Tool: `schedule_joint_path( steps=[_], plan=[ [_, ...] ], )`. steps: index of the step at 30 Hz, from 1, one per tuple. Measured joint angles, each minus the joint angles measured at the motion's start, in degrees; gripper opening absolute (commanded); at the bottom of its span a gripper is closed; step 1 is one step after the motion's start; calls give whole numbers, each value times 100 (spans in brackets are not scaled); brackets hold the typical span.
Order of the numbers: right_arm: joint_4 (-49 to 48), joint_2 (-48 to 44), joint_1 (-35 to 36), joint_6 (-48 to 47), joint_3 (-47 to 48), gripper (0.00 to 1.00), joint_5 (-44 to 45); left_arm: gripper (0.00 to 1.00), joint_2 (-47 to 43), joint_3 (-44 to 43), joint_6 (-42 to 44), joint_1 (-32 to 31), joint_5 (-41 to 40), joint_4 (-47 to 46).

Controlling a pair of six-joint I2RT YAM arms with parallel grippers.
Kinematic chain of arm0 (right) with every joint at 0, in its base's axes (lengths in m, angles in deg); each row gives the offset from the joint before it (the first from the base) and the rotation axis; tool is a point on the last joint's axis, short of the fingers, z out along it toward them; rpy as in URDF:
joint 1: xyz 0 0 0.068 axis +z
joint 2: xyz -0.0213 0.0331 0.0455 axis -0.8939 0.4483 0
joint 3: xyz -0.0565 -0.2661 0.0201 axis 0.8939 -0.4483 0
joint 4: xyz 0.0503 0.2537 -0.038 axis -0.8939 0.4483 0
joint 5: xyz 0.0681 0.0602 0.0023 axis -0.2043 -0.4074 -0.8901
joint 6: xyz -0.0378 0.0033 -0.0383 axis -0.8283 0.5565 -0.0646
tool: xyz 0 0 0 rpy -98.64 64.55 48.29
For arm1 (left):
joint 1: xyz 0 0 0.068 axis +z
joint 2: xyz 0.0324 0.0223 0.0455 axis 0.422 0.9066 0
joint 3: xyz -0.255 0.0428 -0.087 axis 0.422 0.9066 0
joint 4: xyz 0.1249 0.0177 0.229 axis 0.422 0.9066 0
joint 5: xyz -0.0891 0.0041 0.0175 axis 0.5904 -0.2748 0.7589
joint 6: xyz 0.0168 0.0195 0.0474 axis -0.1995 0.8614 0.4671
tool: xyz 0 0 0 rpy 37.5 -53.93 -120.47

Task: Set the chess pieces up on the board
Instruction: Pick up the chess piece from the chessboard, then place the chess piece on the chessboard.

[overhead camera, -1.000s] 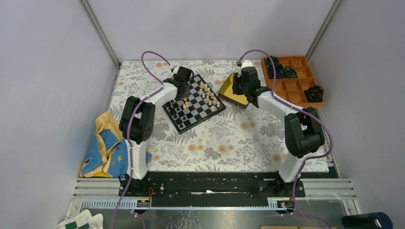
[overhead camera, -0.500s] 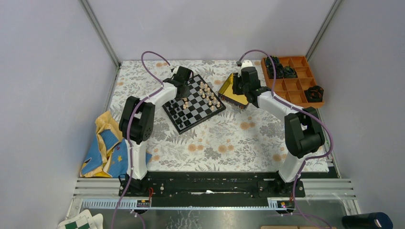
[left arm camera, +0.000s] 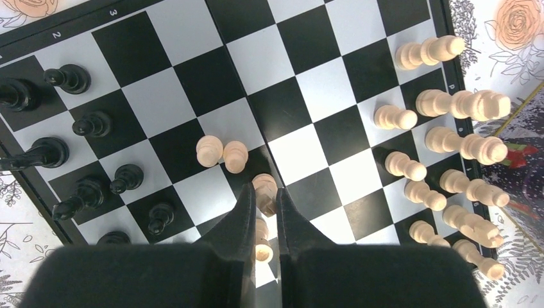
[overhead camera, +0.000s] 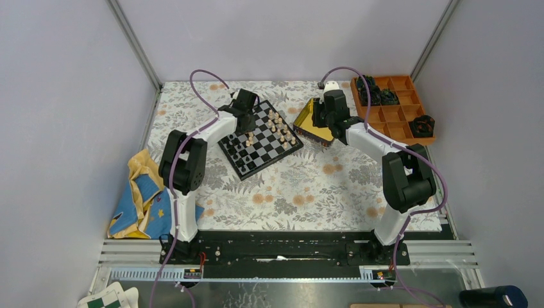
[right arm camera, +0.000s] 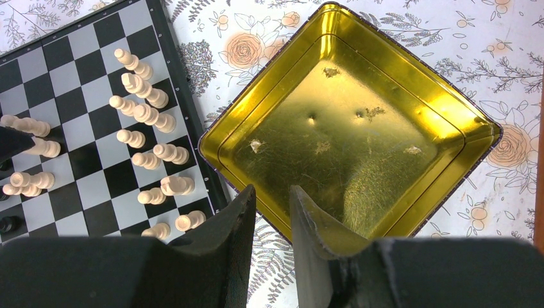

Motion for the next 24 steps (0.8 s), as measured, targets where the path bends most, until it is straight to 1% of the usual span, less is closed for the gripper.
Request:
schedule_joint_path(
  steps=[7, 14, 19, 24],
  plan=[
    [0, 0, 0, 0, 0, 33, 0, 0, -184, -72, 4, -20, 57, 33],
    [0, 0, 0, -2, 0, 33, 20, 0, -166, -782, 39, -63, 59, 120],
    [2, 0, -2, -7, 2, 33, 55, 0, 166, -1556, 87, -72, 66, 107],
    [50, 0, -15, -24, 55, 33, 151, 0, 780, -2199, 127, -76, 87, 101]
  ],
)
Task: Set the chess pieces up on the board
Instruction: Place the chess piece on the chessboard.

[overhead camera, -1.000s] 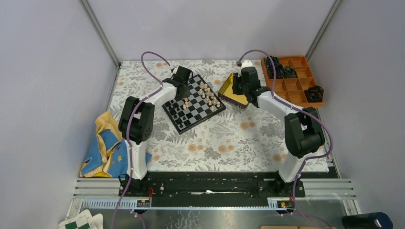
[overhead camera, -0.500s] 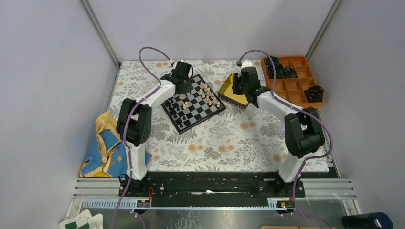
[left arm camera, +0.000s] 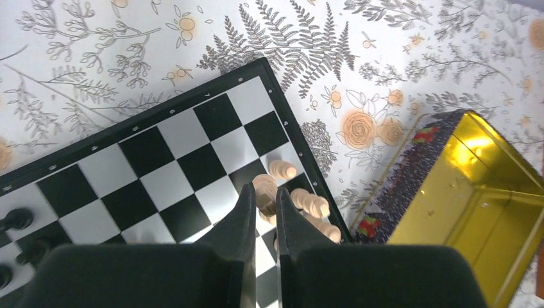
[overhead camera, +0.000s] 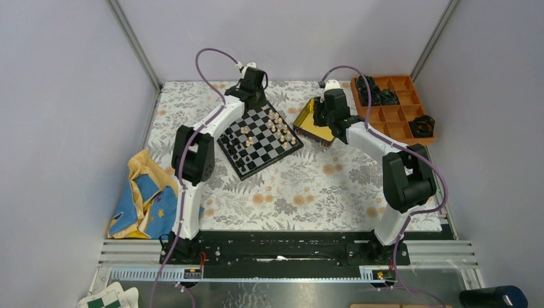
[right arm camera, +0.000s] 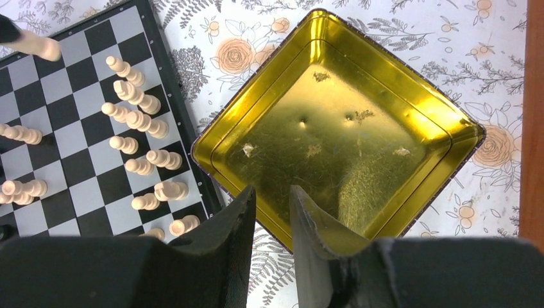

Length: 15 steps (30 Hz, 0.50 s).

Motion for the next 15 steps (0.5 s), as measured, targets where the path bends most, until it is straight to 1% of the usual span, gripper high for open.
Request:
schedule_joint_path(
  steps=[8, 15],
  plan=[
    [70, 0, -55, -7, 66, 33, 13, 0, 811, -415, 92, 0, 20, -46],
    [83, 31, -136, -15, 210, 33, 7, 0, 1008, -669, 120, 0, 15, -142]
  ],
)
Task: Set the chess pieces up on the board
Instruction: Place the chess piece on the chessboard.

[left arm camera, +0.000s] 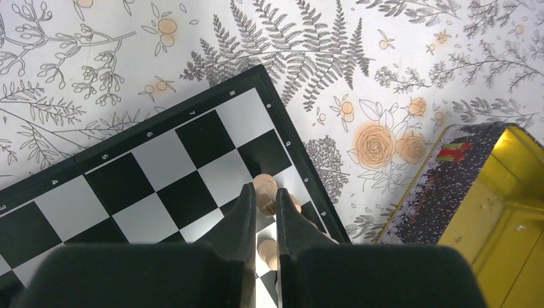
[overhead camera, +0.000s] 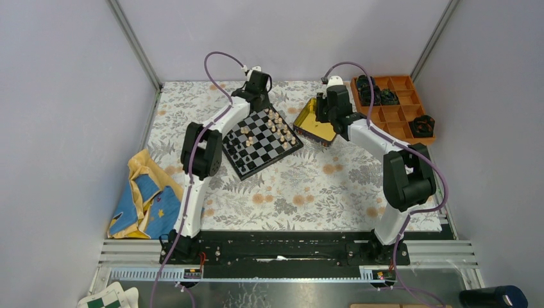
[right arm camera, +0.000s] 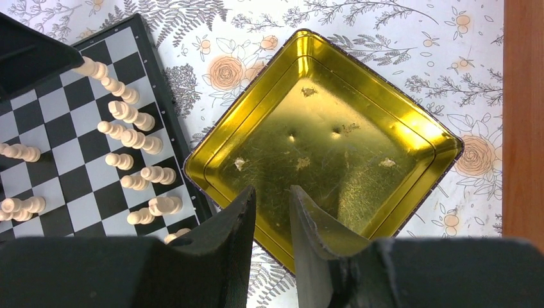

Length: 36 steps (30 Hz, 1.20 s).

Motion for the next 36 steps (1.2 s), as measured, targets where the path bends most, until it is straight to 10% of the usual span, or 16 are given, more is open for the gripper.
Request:
schedule_joint_path(
  steps=[36],
  plan=[
    [107, 483, -127, 2, 295, 33, -52, 8, 461, -448, -4, 28, 39, -232]
  ],
)
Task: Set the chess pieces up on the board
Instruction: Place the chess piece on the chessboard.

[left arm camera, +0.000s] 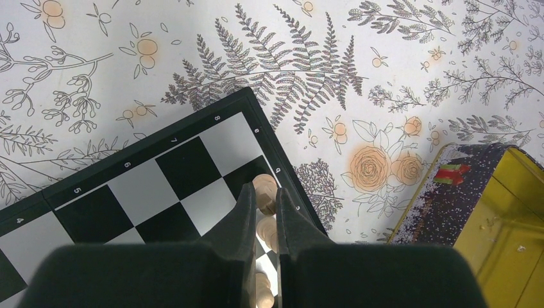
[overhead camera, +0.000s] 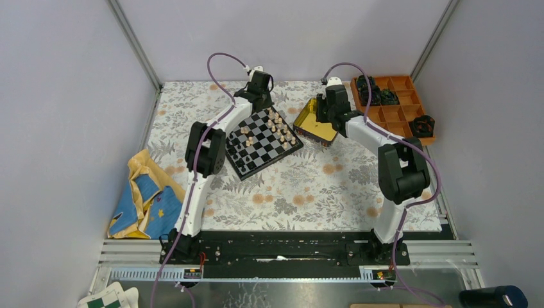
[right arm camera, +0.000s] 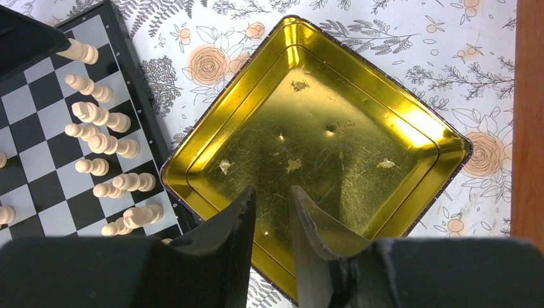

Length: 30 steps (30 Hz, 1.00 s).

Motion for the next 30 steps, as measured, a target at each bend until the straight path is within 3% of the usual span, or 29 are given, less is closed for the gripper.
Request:
schedule_joint_path(
  steps=[10, 30],
  plan=[
    [11, 39, -2, 0, 13, 33, -7, 19, 0, 0, 0, 4, 24, 0],
    [9, 46, -83, 9, 13, 33, -114, 22, 120, 0, 0, 4, 22, -2]
  ],
)
